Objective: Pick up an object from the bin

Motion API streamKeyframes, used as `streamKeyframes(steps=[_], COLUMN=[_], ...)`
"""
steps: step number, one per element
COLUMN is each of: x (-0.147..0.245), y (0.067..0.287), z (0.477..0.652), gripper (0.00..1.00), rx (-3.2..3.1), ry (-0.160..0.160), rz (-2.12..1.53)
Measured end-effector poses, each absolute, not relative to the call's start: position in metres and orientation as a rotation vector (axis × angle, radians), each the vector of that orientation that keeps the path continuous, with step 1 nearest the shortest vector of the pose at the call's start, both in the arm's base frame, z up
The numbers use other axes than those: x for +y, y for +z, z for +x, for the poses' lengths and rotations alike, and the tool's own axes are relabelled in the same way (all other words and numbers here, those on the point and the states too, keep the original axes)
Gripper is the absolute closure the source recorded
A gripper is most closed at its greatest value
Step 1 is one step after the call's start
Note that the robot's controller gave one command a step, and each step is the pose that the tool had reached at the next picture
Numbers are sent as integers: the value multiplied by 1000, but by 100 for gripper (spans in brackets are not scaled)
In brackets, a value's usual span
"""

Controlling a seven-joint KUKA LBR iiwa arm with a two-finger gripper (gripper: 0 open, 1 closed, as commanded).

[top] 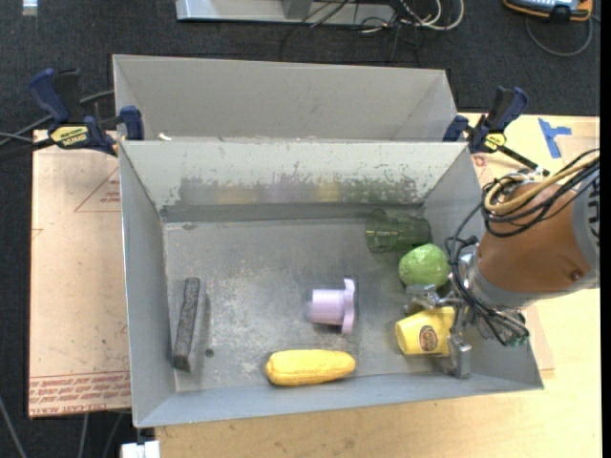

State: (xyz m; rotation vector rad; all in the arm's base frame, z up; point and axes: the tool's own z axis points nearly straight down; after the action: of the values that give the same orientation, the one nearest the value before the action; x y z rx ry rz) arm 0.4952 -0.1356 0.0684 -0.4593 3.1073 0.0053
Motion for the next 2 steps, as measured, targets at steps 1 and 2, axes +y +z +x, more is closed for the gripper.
streamKeyframes(steps=[1, 2], x=[-133, -133], y=[73, 73], z=[486, 486], gripper=[100, 100], rx=[3093, 3093], ry=[0, 0], rz=[-469, -469])
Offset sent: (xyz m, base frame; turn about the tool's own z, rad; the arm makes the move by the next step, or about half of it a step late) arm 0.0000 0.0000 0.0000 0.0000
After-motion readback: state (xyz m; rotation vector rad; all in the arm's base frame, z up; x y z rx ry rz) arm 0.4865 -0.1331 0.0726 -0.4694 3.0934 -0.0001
